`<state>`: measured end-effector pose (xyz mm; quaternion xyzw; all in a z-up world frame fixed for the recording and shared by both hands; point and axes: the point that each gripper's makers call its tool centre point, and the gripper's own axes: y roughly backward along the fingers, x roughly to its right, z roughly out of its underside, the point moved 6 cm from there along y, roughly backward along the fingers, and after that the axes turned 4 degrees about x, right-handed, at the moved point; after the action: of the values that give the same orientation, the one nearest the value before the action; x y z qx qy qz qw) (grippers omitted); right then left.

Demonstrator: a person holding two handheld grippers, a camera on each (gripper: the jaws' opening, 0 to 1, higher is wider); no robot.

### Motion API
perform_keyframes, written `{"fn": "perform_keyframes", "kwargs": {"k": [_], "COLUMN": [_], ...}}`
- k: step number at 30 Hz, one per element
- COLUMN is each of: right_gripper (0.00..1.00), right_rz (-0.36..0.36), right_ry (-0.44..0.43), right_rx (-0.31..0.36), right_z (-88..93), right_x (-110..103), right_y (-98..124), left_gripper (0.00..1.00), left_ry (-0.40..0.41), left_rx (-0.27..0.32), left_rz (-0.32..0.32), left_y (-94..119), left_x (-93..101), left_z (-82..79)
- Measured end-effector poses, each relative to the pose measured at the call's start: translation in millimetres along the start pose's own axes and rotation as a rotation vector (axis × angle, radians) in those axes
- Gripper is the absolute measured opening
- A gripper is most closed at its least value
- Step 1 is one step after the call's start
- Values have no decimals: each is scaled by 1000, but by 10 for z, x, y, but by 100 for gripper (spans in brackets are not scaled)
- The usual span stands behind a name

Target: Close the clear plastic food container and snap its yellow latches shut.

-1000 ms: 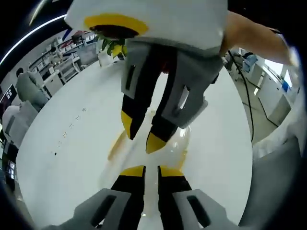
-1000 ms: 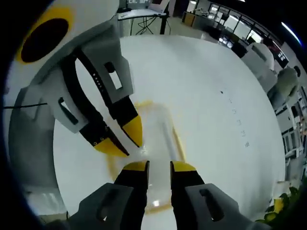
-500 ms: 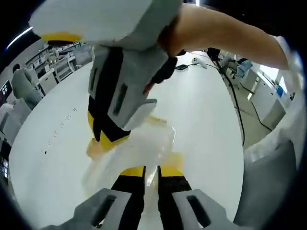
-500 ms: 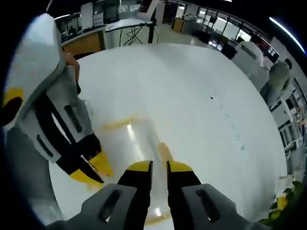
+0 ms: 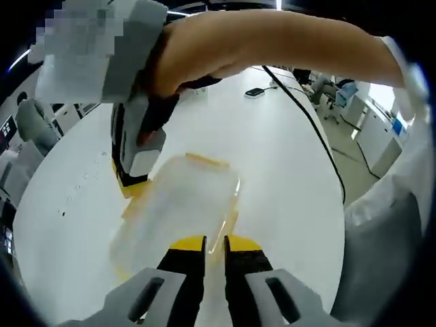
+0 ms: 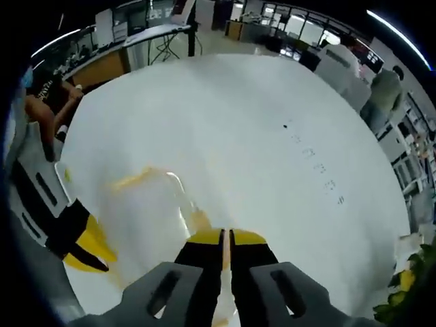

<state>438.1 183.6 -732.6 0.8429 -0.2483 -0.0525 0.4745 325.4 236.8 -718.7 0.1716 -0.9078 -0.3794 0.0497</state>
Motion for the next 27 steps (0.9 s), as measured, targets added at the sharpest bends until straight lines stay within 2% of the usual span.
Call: {"fn": "perform_keyframes", "kwargs": {"k": [1, 3, 5, 8, 10, 12, 14, 16, 19, 22, 24, 27], "right_gripper": [0, 0, 7, 9, 13, 21, 31, 41, 42, 43, 43, 42], "right_rz": [-3, -7, -44, -109, -159, -239, -312, -364, -369, -422, -444, -418], "right_ry": [11, 0, -37, -40, -3, 31, 50, 103, 204, 192, 212, 265], "right_rx": [-16, -7, 47, 105, 130, 119, 77, 14, -42, -75, -106, -142], "right_z": [25, 17, -45, -134, -186, -188, -145, -74, -9, -15, -5, -53], "right_x": [0, 24, 14, 2, -19, -84, -150, -200, -201, -227, -264, -256], "right_y": [1, 22, 63, 167, 233, 284, 305, 321, 304, 245, 240, 193], "left_gripper": [3, 3, 6, 9, 12, 16, 19, 21, 21, 22, 22, 21], "left_ry": [3, 5, -5, -96, -127, -189, -250, -290, -291, -378, -372, -373], "left_rx": [2, 0, -6, -33, -26, -12, -10, -6, 7, 48, 62, 94], "left_rz": [-1, -2, -3, -6, -11, -6, 14, 4, -11, -16, -19, -18], "left_y": [0, 6, 15, 35, 28, 14, -7, -28, -56, -90, -98, -90], "left_x": [1, 3, 4, 1, 3, 17, 51, 50, 30, 13, 10, -1], "left_z": [1, 8, 18, 37, 27, 2, -4, -4, 13, 15, 34, 49]}}
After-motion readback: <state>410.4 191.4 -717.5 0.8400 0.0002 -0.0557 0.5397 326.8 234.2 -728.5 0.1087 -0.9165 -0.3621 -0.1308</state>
